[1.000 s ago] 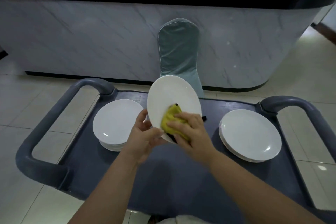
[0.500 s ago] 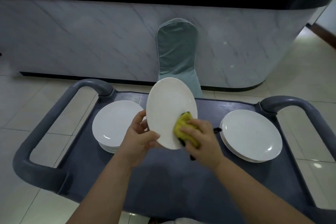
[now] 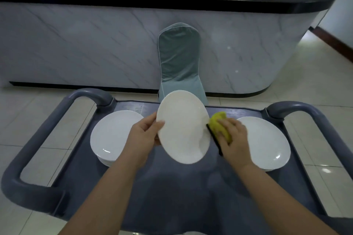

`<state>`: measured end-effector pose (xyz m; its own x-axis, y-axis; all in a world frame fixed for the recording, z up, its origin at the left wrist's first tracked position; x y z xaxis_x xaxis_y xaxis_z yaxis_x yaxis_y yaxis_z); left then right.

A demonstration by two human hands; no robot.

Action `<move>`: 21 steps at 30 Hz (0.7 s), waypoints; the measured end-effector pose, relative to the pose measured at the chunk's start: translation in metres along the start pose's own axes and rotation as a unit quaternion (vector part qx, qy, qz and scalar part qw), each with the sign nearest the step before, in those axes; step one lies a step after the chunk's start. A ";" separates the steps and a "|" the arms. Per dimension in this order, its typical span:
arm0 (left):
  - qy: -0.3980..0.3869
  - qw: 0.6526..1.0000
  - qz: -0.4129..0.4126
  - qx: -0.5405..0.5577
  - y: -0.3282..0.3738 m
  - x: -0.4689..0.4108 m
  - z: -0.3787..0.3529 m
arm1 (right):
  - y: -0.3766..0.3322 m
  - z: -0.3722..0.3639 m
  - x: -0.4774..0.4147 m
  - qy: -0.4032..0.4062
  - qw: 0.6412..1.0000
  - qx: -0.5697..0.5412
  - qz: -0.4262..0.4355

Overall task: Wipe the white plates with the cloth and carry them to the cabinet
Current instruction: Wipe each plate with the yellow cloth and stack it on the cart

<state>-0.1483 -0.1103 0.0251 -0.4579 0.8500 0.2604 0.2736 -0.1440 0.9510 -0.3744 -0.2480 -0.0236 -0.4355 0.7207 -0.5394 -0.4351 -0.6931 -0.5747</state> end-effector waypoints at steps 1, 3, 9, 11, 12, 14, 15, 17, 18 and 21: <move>0.037 0.999 -0.001 -0.026 0.004 -0.005 0.000 | 0.000 0.008 -0.009 0.022 0.999 -0.024 -0.015; 0.101 0.989 -0.019 -0.106 0.007 -0.015 -0.003 | -0.014 0.020 -0.030 0.051 0.995 -0.087 0.010; 0.170 0.881 -0.177 -0.404 0.013 -0.028 -0.034 | -0.067 0.006 -0.067 -0.090 0.980 -0.026 0.176; 0.173 0.875 -0.225 -0.393 0.019 -0.030 -0.034 | -0.059 0.004 -0.065 -0.099 0.976 -0.007 0.196; 0.174 0.875 -0.238 -0.383 0.022 -0.029 -0.032 | -0.052 0.008 -0.063 -0.099 0.979 -0.029 0.177; 0.170 0.868 -0.268 -0.382 0.029 -0.025 -0.031 | -0.036 0.017 -0.064 -0.100 0.984 -0.079 0.127; 0.167 0.854 -0.291 -0.397 0.033 -0.022 -0.033 | -0.031 0.019 -0.066 -0.107 0.984 -0.089 0.113; 0.161 0.816 -0.336 -0.442 0.038 -0.019 -0.042 | -0.036 0.015 -0.071 -0.116 0.983 -0.087 0.116; 0.154 0.798 -0.357 -0.461 0.040 -0.018 -0.047 | -0.043 0.009 -0.072 -0.105 0.983 -0.079 0.125; 0.128 0.755 -0.416 -0.491 0.047 -0.018 -0.053 | -0.051 -0.001 -0.070 -0.071 0.987 -0.061 0.128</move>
<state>-0.1721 -0.1588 0.0735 -0.3101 0.7451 -0.5904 -0.8991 -0.0281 0.4367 -0.3207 -0.2626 0.0428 -0.6292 0.5062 -0.5898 -0.2024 -0.8394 -0.5044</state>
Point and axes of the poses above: each hand's wrist, its own x-axis away from the middle knuckle, its own z-axis out of the back of the hand, y = z × x, the point moved 2 cm from there along -x, towards the middle knuckle, and after that the axes turned 7 degrees about z, right-handed, at the moved point
